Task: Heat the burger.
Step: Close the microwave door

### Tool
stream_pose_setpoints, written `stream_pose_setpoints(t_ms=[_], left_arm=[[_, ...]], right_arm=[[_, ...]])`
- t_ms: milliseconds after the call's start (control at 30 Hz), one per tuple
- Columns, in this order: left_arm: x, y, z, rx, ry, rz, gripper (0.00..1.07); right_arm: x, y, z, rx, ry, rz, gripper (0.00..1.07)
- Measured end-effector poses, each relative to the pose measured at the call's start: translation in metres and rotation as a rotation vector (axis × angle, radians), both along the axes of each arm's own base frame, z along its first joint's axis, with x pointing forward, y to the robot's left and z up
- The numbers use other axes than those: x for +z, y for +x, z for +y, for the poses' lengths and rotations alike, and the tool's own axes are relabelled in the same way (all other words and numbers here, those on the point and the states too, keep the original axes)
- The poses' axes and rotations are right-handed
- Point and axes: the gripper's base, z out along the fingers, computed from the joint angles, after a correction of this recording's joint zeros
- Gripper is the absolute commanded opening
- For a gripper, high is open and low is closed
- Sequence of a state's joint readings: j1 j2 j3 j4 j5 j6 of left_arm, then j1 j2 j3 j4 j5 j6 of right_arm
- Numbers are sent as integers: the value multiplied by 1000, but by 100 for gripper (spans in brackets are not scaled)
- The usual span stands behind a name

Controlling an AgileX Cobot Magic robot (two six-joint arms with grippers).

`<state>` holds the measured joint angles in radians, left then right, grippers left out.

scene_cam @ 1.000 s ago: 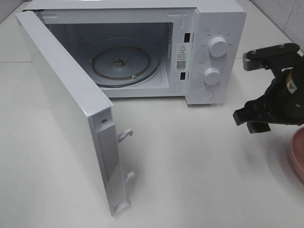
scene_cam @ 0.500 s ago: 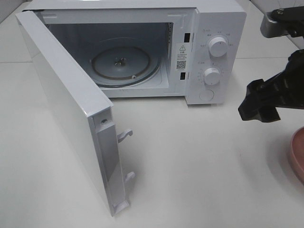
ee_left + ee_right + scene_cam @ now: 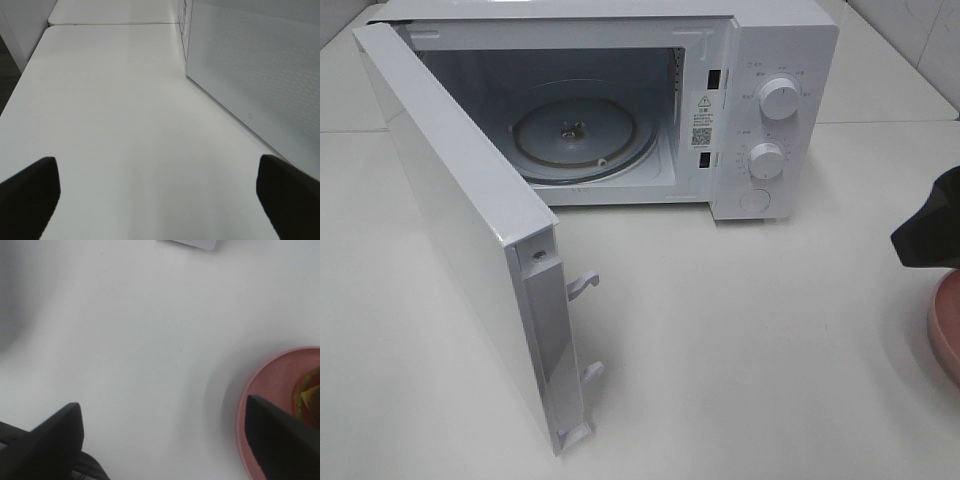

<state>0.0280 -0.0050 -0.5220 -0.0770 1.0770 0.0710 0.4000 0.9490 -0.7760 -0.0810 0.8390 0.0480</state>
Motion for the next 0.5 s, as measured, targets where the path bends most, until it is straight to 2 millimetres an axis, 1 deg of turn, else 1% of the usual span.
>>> stream_pose_setpoints(t_ms=[233, 300, 333, 400, 433, 500], left_arm=[[0, 0, 0, 0, 0, 0, 100], [0, 0, 0, 0, 0, 0, 100], [0, 0, 0, 0, 0, 0, 100], [0, 0, 0, 0, 0, 0, 100], [0, 0, 0, 0, 0, 0, 100], [0, 0, 0, 0, 0, 0, 100]], right_arm=[[9, -13, -6, -3, 11, -27, 76], [13, -22, -10, -3, 21, -52, 76], [13, -22, -10, -3, 21, -52, 76], [11, -33, -14, -3, 30, -73, 76], [11, -33, -14, -3, 30, -73, 76], [6, -46, -20, -3, 38, -92, 76]])
